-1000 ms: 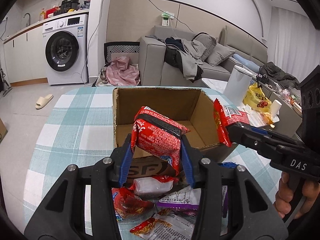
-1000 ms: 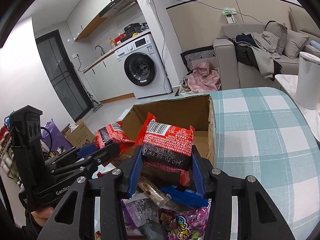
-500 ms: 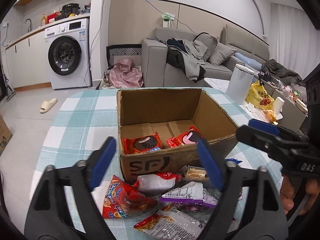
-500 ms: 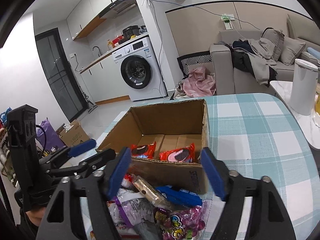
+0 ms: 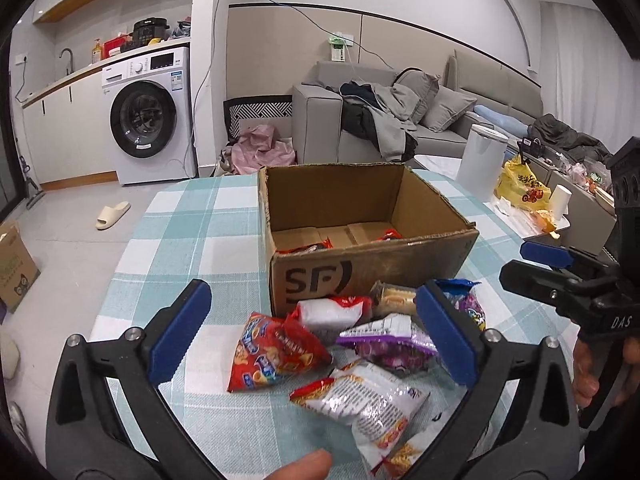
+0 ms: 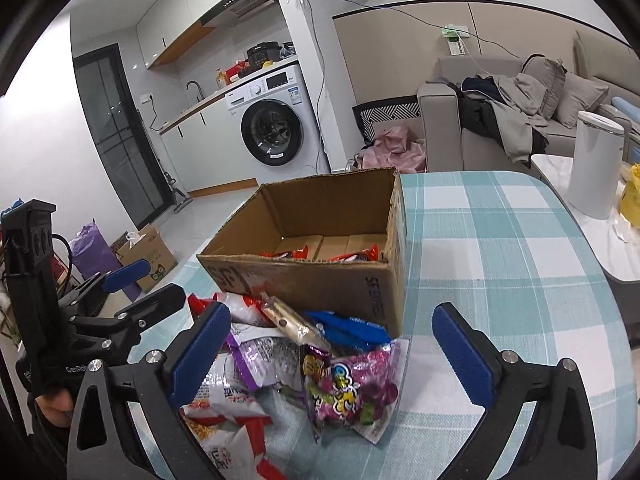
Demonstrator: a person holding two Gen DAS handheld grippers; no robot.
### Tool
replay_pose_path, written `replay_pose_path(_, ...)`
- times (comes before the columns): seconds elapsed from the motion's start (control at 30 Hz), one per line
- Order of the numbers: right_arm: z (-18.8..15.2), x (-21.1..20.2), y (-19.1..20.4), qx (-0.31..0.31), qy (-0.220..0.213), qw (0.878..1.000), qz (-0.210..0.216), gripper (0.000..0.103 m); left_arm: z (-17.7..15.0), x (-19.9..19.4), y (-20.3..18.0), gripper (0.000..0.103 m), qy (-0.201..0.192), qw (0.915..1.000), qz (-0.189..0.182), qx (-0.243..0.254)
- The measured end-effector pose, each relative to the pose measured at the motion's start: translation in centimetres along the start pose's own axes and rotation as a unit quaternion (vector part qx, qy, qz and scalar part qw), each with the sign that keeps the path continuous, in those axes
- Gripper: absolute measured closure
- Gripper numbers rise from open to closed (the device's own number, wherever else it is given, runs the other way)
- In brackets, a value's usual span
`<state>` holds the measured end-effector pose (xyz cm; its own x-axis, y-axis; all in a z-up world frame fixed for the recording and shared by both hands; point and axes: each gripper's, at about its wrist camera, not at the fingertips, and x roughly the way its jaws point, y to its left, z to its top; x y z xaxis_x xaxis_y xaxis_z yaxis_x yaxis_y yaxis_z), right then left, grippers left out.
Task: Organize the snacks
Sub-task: 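Withdraw both tools from the box back over the snack pile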
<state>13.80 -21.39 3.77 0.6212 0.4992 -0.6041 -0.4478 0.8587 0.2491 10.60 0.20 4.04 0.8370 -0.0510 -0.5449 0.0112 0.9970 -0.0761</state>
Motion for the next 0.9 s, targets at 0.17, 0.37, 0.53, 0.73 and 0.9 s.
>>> replay_pose_path(0.17,-1.0,-0.3,0.1,-0.005,0.009,1.000,0.000,0.000,-1.2,-1.0,0.4,0.001,0.005,1.0000,-0.001,0.001)
replay_pose_path(0.37,-2.0,-0.4,0.5,-0.019,0.024,1.000,-0.006,0.000,-2.1,-1.6,0.8,0.001,0.016,0.9998,-0.010,-0.005)
replay_pose_path(0.53,-2.7,-0.7,0.9,-0.029,0.037,0.999,-0.008,0.000,-2.6,-1.9,0.6,0.001,0.026,0.9996,-0.013,-0.005)
replay_pose_path(0.73,-3.5,-1.0,1.3,-0.038,0.048,0.998,-0.007,0.000,-3.3,-2.4,-0.2,0.001,0.032,0.9994,-0.014,0.008)
replay_pose_path(0.9,-4.1,-0.2,1.0,-0.036,0.060,0.997,-0.023,0.000,-3.9,-1.8,-1.0,0.001,0.049,0.9985,-0.012,0.021)
